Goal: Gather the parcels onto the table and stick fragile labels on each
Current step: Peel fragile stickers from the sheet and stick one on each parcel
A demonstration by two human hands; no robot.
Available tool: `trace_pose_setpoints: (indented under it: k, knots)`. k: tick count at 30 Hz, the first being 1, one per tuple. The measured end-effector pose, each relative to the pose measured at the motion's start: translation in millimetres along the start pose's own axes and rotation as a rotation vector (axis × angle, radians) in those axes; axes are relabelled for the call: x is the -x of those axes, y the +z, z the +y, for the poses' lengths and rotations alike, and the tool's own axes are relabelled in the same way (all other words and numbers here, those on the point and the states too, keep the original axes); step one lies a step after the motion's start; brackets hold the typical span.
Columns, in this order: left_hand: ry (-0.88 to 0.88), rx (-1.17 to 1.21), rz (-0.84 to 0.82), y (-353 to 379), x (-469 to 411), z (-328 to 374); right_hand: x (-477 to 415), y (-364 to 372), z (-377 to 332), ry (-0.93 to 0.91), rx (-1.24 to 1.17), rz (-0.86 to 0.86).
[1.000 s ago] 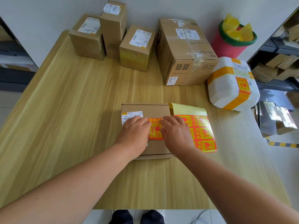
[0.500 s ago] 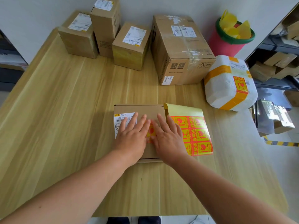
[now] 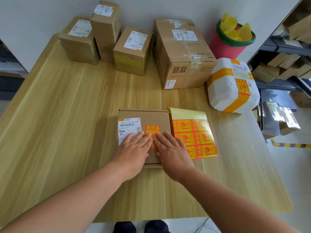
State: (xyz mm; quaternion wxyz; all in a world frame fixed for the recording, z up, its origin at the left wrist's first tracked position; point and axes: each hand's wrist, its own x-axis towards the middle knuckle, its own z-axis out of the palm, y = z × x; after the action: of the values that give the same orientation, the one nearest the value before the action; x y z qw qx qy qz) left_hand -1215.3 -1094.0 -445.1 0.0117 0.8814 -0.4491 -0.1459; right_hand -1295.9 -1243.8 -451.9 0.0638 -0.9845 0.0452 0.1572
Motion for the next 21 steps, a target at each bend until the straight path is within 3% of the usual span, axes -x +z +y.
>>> trace_pose_setpoints:
  k: [6, 14, 21]
  knots:
    - [0.1, -0.034, 0.069, 3.6, 11.1, -2.9, 14.4, -6.1, 0.7, -0.008, 0.033, -0.021]
    - [0.075, -0.037, -0.024, -1.7, 18.1, -2.2, 24.9, -4.4, 0.2, -0.011, -0.04, -0.019]
    - [-0.486, 0.456, -0.016, 7.7, 23.9, -19.3, 31.2, -3.3, -3.3, 0.31, -0.384, 0.033]
